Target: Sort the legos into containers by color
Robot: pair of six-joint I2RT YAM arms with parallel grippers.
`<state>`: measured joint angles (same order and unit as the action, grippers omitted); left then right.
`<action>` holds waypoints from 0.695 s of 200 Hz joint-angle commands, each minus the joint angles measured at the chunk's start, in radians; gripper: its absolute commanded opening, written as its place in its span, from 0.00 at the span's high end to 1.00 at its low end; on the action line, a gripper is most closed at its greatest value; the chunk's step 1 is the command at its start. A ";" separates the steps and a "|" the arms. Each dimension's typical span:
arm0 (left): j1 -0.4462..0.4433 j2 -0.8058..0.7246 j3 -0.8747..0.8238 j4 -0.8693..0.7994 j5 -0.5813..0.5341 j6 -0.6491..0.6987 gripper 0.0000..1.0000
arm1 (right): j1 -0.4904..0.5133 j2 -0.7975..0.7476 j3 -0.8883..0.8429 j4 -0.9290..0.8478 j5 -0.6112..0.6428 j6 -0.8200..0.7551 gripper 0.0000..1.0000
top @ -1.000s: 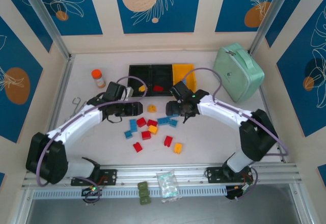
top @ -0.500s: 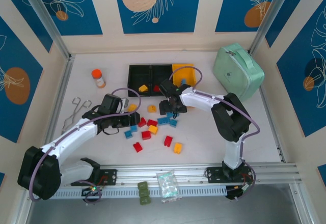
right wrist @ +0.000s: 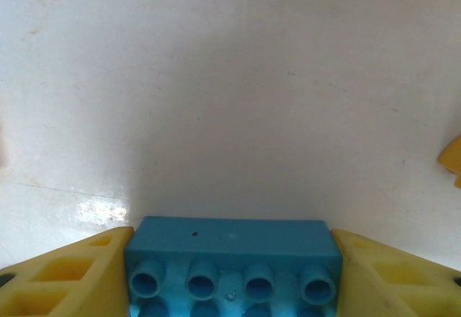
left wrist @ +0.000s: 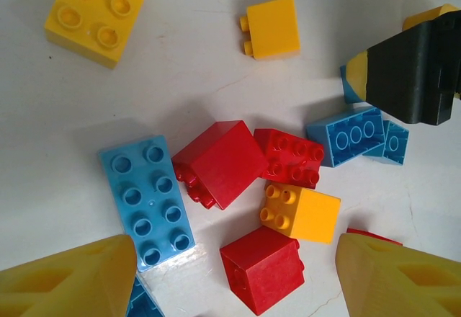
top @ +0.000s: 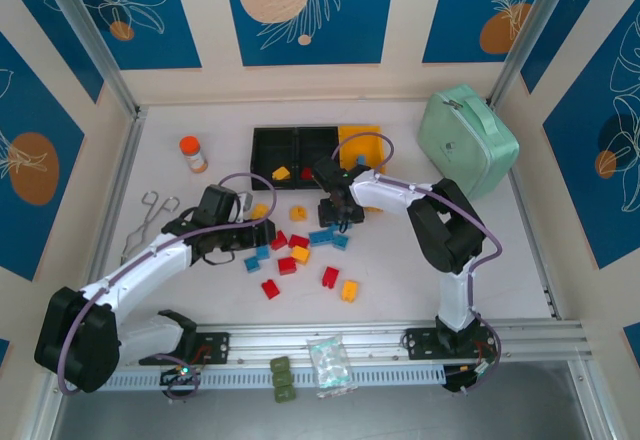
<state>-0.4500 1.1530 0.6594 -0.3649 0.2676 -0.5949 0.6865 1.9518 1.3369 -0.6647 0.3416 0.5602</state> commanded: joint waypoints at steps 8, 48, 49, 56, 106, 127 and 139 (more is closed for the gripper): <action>-0.005 -0.004 -0.018 0.045 0.049 -0.022 0.27 | -0.005 -0.088 0.044 -0.057 0.019 -0.019 0.47; -0.009 -0.003 -0.010 0.078 0.078 -0.041 0.27 | -0.049 -0.150 0.110 -0.098 0.026 -0.043 0.47; -0.009 -0.003 -0.010 0.078 0.078 -0.041 0.27 | -0.052 -0.150 0.112 -0.098 0.026 -0.043 0.47; -0.012 -0.004 -0.008 0.081 0.079 -0.044 0.27 | -0.066 -0.154 0.127 -0.103 0.025 -0.041 0.47; -0.031 -0.011 0.000 0.084 0.074 -0.056 0.27 | -0.197 -0.100 0.280 -0.129 -0.020 0.034 0.47; -0.039 -0.012 -0.007 0.087 0.070 -0.063 0.27 | -0.249 -0.060 0.333 -0.122 -0.060 0.111 0.46; -0.042 -0.012 -0.012 0.091 0.068 -0.066 0.27 | -0.268 -0.035 0.361 -0.118 -0.064 0.152 0.46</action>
<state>-0.4786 1.1530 0.6521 -0.2913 0.3195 -0.6472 0.4545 1.8618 1.6421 -0.7586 0.3237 0.6094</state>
